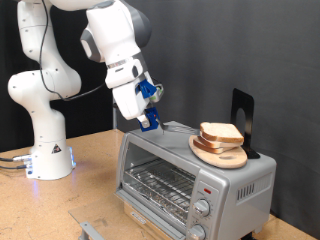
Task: Make a piece of toast with the oven
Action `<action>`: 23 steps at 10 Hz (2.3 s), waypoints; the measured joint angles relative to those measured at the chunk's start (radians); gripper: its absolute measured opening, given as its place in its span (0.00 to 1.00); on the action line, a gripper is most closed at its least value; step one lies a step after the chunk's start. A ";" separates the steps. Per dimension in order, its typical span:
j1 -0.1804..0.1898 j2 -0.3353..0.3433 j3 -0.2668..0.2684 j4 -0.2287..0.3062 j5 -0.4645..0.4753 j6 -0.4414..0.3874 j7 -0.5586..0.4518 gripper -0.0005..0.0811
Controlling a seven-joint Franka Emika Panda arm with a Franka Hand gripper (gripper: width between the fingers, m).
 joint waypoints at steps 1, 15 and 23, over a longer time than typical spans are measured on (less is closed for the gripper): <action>0.000 0.014 0.006 0.012 0.000 0.000 0.001 0.53; 0.001 -0.004 0.044 -0.021 0.017 -0.016 -0.026 0.53; 0.000 -0.065 0.040 -0.067 0.074 0.078 0.013 0.53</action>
